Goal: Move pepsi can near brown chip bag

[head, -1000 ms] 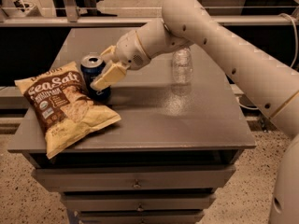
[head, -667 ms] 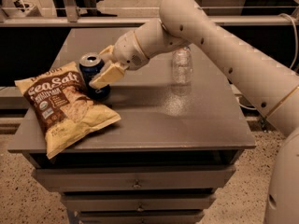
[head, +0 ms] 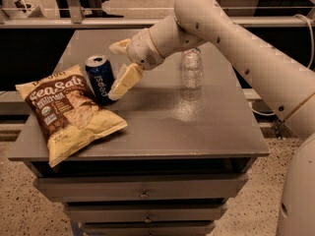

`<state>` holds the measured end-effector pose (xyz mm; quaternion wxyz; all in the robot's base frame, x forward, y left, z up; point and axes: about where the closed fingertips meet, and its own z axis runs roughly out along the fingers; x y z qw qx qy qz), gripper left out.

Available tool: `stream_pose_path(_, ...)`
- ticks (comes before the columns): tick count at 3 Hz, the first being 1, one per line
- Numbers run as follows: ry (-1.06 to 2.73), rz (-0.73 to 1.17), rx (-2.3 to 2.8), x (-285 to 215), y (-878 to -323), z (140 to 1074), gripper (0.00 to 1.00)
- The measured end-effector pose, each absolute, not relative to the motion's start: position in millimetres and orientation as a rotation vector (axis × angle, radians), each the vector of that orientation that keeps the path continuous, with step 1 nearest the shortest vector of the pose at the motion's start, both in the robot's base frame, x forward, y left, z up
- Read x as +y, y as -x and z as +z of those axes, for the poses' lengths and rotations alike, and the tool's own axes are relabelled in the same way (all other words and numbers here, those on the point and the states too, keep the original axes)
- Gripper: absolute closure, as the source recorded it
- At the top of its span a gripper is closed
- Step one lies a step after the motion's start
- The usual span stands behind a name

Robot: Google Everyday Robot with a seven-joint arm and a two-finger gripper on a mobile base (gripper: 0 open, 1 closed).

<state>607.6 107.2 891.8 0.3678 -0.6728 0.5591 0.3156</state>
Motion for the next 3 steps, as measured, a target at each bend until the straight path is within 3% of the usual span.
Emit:
stream_pose_path(2, 1.610, 0.552, 1.546, 10, -666, 915, 0.00)
stream_pose_path(3, 1.608, 0.549, 1.540, 12, -668, 918, 0.00)
